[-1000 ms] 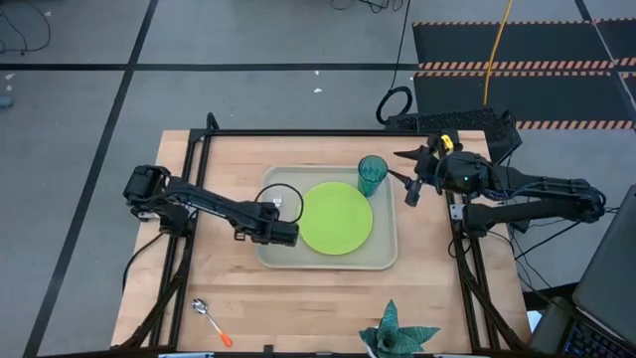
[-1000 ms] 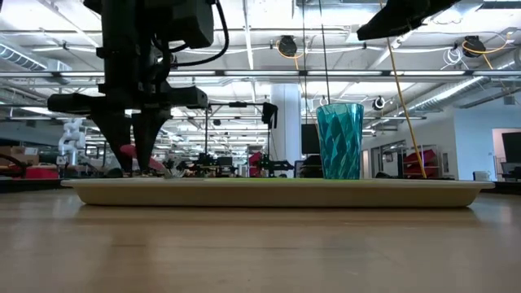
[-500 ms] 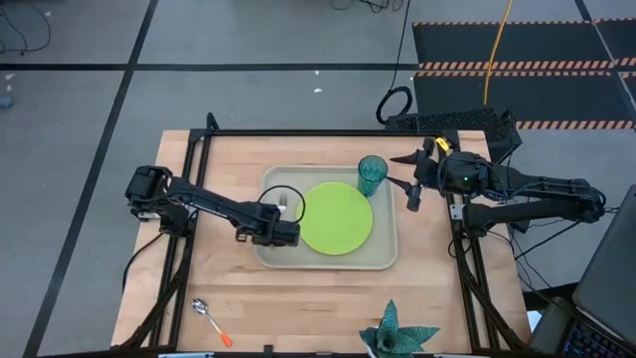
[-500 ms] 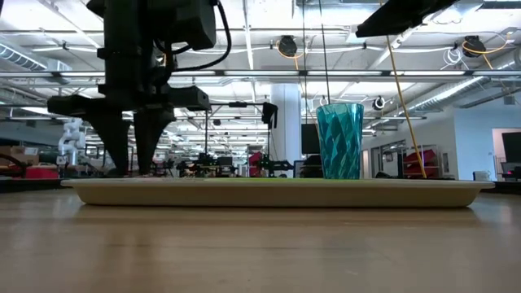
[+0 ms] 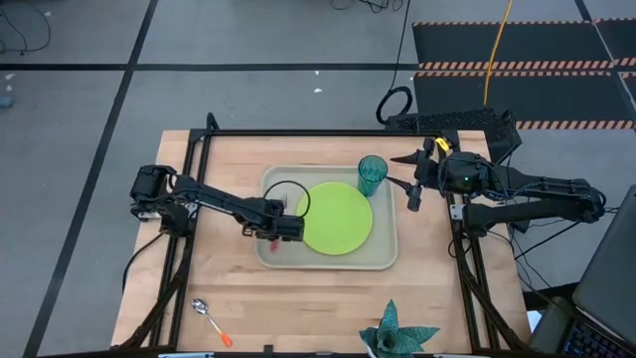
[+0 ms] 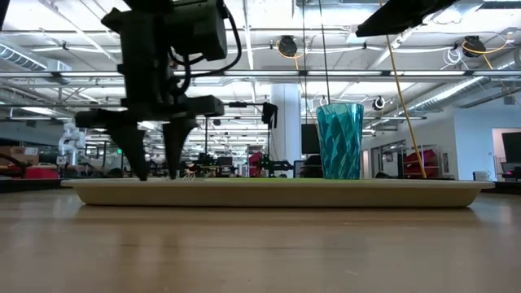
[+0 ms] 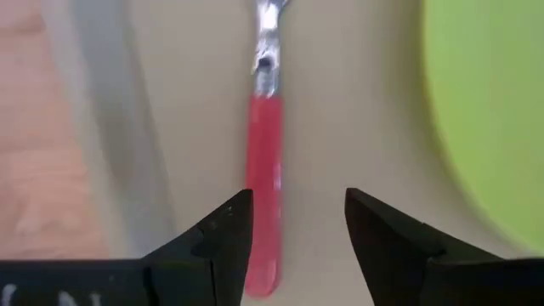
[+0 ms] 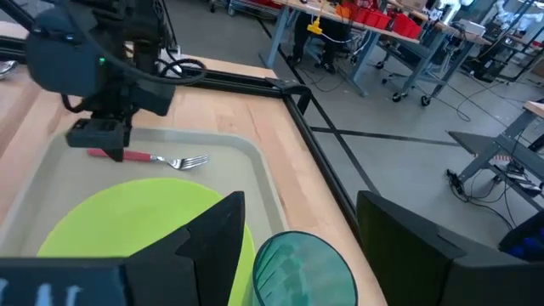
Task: Pick and place plate/cup/fork/spoon on tray
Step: Put the pink fork on the light brown serving tray to the left of the light green plate
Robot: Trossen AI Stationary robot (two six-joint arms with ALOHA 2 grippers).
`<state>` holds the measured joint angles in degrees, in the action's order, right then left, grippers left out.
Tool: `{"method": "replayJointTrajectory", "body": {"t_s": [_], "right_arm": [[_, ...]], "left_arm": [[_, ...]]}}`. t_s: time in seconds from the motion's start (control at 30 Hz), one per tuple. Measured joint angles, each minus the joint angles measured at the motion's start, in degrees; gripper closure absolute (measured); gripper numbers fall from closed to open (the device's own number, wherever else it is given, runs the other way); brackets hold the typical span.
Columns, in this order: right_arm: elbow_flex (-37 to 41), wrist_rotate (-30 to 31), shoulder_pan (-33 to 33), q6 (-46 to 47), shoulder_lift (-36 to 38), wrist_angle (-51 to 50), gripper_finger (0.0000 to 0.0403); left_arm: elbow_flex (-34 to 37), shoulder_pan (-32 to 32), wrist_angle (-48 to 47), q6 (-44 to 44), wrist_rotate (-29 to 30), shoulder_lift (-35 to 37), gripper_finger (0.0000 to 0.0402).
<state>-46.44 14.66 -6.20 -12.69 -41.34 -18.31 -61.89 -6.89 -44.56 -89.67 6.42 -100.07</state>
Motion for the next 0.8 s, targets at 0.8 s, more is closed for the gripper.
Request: {"method": "replayJointTrajectory", "body": {"t_s": [0.8], "right_arm": [[0.00, 0.00, 0.00, 0.00, -0.02, -0.01, 0.0184]], "left_arm": [[0.00, 6.93, 4.13, 11.67, 4.13, 0.00, 0.0215]]}}
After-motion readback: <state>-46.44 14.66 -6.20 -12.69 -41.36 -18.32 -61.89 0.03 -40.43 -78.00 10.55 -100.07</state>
